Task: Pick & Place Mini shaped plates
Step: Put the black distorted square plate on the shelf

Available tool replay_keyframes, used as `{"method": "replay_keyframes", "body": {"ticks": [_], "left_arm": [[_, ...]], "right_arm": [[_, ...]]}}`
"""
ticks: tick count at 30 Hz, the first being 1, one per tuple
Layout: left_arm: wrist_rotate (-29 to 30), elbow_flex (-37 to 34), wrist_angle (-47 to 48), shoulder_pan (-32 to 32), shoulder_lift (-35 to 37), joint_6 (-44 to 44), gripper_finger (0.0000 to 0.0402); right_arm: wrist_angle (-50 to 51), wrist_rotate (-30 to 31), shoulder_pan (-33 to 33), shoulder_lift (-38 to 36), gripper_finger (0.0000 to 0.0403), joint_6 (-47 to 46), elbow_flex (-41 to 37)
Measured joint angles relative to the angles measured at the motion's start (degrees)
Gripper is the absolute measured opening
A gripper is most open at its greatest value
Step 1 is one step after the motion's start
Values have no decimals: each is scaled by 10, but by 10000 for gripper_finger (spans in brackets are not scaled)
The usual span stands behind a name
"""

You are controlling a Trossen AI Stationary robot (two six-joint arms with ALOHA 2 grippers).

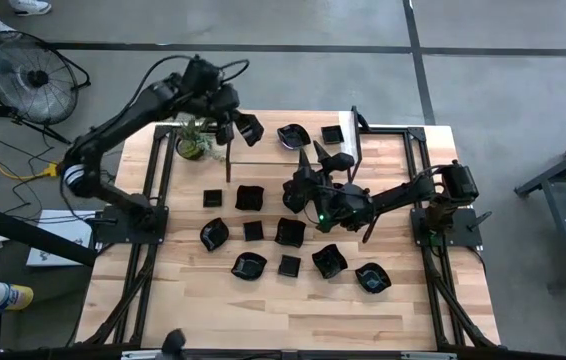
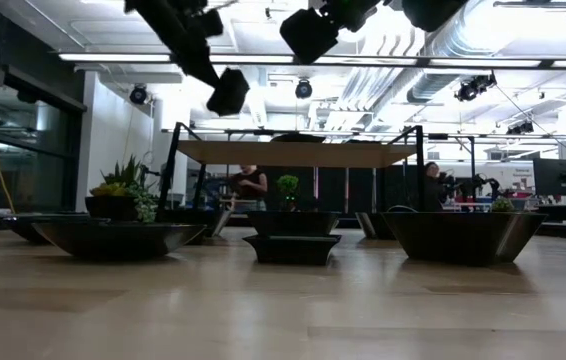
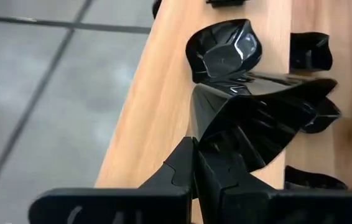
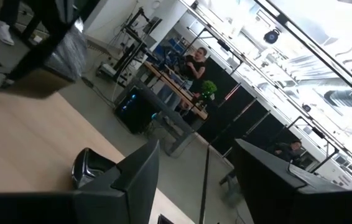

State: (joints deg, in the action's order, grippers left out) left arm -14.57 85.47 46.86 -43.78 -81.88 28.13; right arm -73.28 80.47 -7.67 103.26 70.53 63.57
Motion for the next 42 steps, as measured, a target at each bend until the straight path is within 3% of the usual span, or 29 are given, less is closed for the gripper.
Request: {"method": "replay_keyframes", "body": {"ticks": [4, 9, 14, 18, 27, 42], "left_arm": [[-17, 67, 48, -23, -60, 3, 0], [-49, 197, 178, -48, -140, 17, 0], [-19, 339, 297, -46, -218, 35, 0], [-11, 419, 339, -46, -266, 36, 0], [20, 436, 389, -42, -320, 52, 0], [13, 436, 399, -23, -351, 67, 0]], "right_arm": [[0, 1, 0, 0, 197, 0, 0], [0, 2, 0, 0, 197, 0, 0], [0, 2, 0, 0, 197, -1, 0], [1, 5, 0, 0, 197, -2, 0], [5, 5, 0, 0, 197, -2, 0], [17, 6, 0, 0, 197, -11, 0]]}}
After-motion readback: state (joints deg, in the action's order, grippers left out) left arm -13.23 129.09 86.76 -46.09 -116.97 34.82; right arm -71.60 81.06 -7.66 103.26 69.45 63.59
